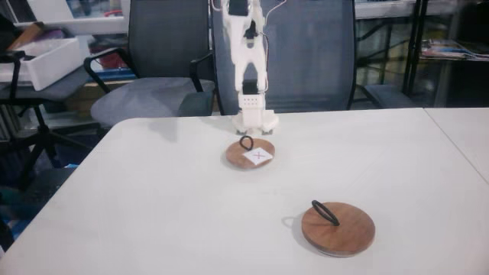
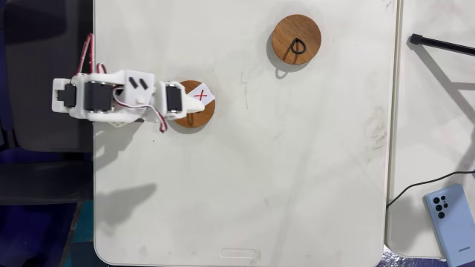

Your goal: Pick the lid with the red cross and place it on the side.

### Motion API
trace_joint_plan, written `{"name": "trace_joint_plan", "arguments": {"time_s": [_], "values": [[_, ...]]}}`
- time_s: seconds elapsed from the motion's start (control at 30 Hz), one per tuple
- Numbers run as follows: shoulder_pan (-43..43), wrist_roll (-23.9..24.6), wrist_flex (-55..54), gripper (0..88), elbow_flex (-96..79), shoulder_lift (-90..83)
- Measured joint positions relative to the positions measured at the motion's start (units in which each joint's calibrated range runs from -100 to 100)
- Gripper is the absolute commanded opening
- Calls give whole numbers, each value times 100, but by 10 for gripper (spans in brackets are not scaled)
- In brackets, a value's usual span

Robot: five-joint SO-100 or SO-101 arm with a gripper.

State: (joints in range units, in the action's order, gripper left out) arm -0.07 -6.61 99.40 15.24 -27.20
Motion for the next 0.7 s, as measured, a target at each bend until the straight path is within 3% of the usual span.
{"name": "trace_joint_plan", "arguments": {"time_s": [0.53, 0.7], "values": [[7, 145, 0, 20, -1447, 76], [30, -36, 0, 20, -1996, 488]]}}
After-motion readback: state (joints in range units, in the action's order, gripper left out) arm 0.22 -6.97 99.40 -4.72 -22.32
